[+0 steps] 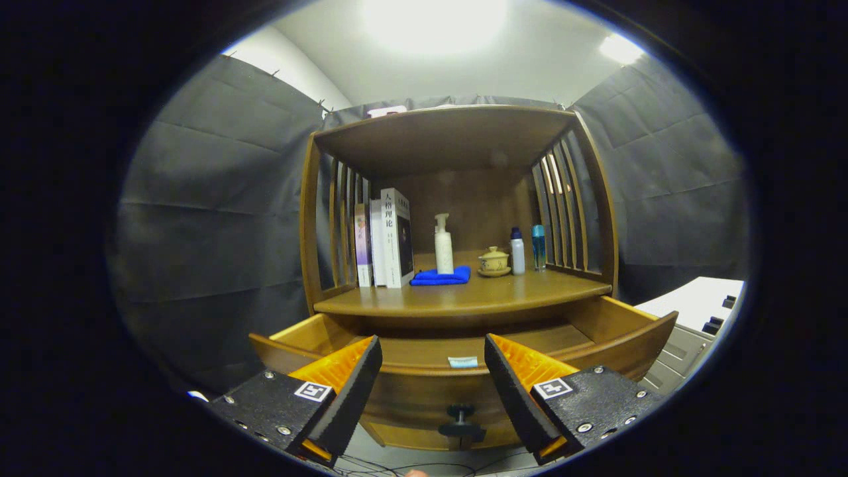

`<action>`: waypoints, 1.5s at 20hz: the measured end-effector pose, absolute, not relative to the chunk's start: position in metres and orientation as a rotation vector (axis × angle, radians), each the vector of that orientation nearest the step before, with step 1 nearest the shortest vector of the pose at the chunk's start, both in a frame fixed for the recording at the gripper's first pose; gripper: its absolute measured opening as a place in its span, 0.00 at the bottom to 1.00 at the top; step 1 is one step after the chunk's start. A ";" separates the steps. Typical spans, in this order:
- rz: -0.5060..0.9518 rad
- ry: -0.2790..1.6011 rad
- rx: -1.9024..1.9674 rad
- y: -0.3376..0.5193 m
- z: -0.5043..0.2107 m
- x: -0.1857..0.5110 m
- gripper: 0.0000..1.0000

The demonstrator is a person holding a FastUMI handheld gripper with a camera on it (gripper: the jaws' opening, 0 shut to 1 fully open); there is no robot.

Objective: Pull open the drawer, take out the items inside it, and place them on the countertop above the cabinet.

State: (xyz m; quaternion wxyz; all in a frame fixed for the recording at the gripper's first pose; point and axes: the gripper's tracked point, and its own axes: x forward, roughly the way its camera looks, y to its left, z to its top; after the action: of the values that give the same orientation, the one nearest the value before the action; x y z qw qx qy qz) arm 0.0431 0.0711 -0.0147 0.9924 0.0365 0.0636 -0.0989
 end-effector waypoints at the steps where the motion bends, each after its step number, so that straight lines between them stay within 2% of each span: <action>1: -0.189 0.152 0.063 0.072 -0.009 0.051 0.95; 7: -0.262 0.322 -0.119 0.047 0.006 0.103 0.95; 11: -0.326 0.514 -0.113 0.028 -0.028 0.126 0.95; 17: -0.406 0.788 -0.001 0.004 -0.092 0.125 0.95; 26: -0.448 1.001 0.136 -0.003 -0.145 0.129 0.95; 30: -0.510 1.143 0.128 -0.017 -0.159 0.115 0.95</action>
State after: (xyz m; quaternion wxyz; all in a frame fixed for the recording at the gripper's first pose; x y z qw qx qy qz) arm 0.1147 -0.0173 -0.1587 0.8087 0.0597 0.5344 -0.2385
